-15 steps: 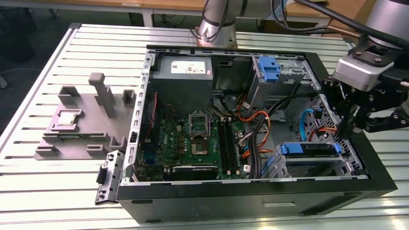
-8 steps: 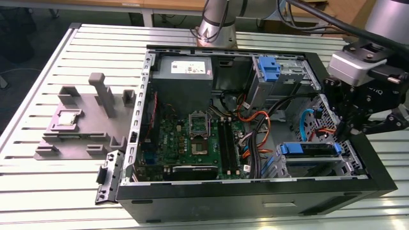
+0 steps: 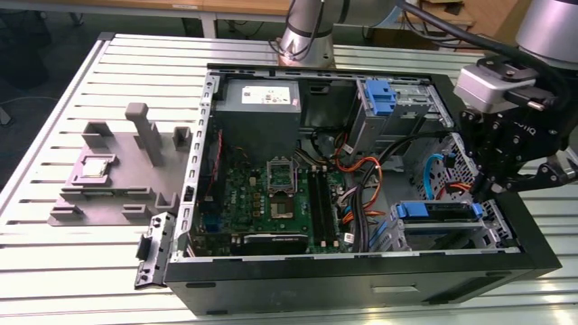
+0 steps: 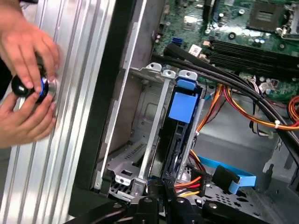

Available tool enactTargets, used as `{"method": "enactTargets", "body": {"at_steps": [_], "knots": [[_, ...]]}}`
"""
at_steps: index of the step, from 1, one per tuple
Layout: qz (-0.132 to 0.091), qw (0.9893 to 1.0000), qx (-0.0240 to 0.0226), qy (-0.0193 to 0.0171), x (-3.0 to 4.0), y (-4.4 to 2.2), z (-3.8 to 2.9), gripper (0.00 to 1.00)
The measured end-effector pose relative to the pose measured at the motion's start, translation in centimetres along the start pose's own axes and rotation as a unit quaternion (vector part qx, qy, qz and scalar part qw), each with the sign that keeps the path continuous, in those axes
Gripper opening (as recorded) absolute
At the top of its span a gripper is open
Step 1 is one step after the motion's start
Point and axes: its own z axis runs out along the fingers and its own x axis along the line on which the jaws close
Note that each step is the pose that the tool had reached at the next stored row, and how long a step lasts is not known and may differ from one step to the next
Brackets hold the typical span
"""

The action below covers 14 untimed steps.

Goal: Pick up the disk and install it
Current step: 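Insert the first disk wire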

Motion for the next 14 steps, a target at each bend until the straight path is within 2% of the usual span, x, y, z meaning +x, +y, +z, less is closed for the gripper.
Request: {"method": "enactTargets", "body": {"at_steps": [3,7,10,14], "knots": [[0.026,0.9996,-0.0056,0.0016,-0.01,0.00,0.04,0.17],[0.055,0.9984,-0.0118,0.0034,-0.04,0.01,0.12,0.17],[0.064,0.9978,-0.0137,0.0039,-0.08,0.14,0.17,0.17],[0.067,0.9976,-0.0143,0.0037,-0.16,0.42,0.23,0.17]]}}
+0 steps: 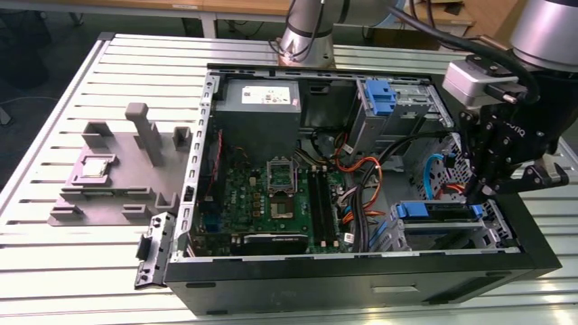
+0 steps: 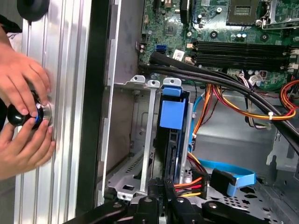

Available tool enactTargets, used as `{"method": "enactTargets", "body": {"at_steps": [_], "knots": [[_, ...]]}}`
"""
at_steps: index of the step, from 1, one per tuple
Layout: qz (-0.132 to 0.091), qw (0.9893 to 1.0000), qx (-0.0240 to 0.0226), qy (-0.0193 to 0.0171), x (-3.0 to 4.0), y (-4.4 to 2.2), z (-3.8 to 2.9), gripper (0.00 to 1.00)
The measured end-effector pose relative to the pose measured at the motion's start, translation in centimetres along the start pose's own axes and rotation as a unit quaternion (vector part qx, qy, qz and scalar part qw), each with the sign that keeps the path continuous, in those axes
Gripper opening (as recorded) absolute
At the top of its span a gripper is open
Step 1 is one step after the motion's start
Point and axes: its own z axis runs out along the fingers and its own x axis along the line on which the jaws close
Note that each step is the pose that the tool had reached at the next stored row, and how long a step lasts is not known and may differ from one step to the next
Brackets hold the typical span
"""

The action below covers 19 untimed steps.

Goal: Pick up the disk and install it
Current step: 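Insert the first disk wire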

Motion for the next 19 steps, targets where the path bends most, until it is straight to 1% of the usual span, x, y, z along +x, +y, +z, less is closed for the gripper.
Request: {"method": "enactTargets", "body": {"at_steps": [1,3,4,5,7,10,11,14,18,19], "knots": [[0.001,1.0000,0.0001,-0.0014,0.00,0.06,0.00,0.17],[0.002,1.0000,0.0002,-0.0057,-0.03,0.17,0.04,0.17],[0.004,1.0000,0.0000,-0.0069,-0.05,0.20,0.08,0.17],[0.006,1.0000,-0.0005,-0.0075,-0.06,0.21,0.12,0.17],[0.018,0.9998,-0.0027,-0.0073,-0.07,0.23,0.18,0.17],[0.038,0.9992,-0.0067,-0.0069,-0.07,0.25,0.23,0.17],[0.039,0.9992,-0.0069,-0.0092,-0.08,0.33,0.23,0.17],[0.040,0.9990,-0.0064,-0.0184,-0.10,0.54,0.28,0.17],[0.040,0.9989,-0.0062,-0.0226,-0.04,0.62,0.39,0.17],[0.040,0.9989,-0.0061,-0.0242,0.02,0.63,0.43,0.17]]}}
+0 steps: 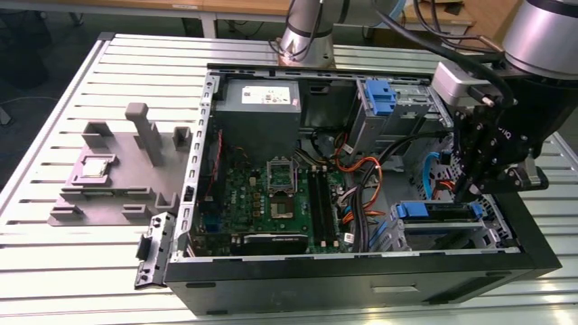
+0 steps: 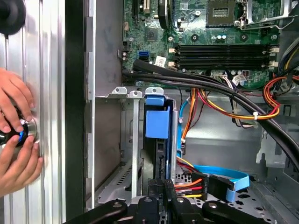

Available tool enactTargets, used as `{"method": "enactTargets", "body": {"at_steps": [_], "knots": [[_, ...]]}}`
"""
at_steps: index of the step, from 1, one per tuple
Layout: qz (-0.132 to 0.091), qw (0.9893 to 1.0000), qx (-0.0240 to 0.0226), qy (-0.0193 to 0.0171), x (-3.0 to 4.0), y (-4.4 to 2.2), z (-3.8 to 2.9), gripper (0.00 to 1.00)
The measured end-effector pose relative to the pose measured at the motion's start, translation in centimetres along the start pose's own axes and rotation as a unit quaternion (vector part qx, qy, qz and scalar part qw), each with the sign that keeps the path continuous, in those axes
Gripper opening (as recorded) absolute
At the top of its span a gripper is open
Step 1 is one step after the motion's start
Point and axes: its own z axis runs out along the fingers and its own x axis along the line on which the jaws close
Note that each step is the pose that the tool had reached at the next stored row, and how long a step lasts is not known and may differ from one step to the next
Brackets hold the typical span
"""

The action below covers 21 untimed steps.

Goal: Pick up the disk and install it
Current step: 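Insert the first disk wire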

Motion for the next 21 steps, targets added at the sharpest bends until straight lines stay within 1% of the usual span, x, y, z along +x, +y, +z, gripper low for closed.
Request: {"method": "enactTargets", "body": {"at_steps": [2,3,4,8,9,11,13,15,17,21], "knots": [[0.000,1.0000,0.0000,-0.0023,0.12,0.01,0.08,0.17],[0.000,1.0000,0.0000,-0.0048,0.19,0.02,0.13,0.17],[0.001,1.0000,0.0001,-0.0088,0.28,0.02,0.18,0.17],[0.002,0.9996,0.0003,-0.0294,0.69,0.04,0.43,0.17],[0.002,0.9995,0.0004,-0.0325,0.80,0.05,0.49,0.17],[0.004,0.9994,0.0002,-0.0345,0.97,0.05,0.64,0.17],[0.006,0.9994,0.0000,-0.0355,1.19,0.07,0.76,0.17],[0.007,0.9992,-0.0001,-0.0384,1.30,0.07,0.85,0.17],[0.010,0.9991,-0.0003,-0.0405,1.30,0.08,0.93,0.17],[0.014,0.9990,-0.0008,-0.0423,1.35,0.09,1.09,0.17]]}}
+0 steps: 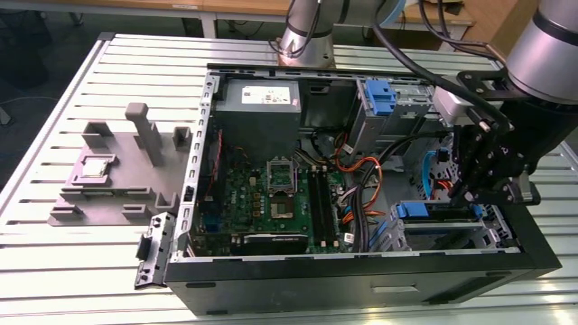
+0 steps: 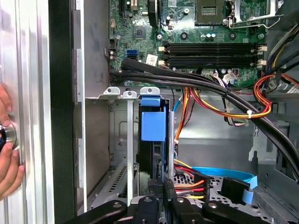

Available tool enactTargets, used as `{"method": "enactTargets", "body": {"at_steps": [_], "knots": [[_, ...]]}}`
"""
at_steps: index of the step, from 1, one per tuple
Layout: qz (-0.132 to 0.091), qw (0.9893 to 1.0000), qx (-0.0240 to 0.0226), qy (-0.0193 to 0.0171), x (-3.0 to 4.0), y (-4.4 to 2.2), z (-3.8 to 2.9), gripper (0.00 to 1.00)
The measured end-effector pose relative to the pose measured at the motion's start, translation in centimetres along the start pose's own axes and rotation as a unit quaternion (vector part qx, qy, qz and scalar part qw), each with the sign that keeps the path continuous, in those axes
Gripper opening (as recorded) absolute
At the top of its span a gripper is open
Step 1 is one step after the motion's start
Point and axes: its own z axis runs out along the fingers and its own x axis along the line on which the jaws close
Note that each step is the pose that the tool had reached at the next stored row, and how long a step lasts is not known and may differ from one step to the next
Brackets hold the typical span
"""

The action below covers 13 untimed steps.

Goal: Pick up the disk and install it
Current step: 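Insert the first disk wire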

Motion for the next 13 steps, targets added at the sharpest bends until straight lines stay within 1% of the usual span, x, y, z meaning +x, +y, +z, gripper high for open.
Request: {"method": "enactTargets", "body": {"at_steps": [2,7,13], "knots": [[0.000,1.0000,0.0004,-0.0006,0.00,0.00,0.02,0.17],[0.000,1.0000,0.0032,-0.0021,0.01,0.07,0.04,0.17],[0.000,1.0000,0.0037,-0.0026,0.05,0.11,0.15,0.17]]}}
